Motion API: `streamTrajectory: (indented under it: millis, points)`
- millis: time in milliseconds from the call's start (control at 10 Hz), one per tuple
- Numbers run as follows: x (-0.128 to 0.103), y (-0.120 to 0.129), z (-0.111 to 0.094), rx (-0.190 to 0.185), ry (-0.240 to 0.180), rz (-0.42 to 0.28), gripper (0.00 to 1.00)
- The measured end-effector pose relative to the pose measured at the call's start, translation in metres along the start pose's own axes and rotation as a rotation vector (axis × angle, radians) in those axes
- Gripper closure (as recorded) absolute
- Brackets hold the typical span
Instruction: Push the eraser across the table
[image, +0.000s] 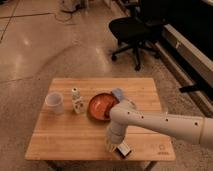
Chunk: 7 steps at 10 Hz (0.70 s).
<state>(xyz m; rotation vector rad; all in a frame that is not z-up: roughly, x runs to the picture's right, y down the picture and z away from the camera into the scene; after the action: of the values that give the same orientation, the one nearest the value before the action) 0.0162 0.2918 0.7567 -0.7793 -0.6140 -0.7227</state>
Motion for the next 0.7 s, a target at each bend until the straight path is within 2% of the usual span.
streamTrajectory:
  millis: [300,700]
  points:
    - [0.018,-0.01,0.0,0.005,0.033,0.02,1.0]
    - [0.059,-0.012,-0.01,-0.004,0.112,0.04,1.0]
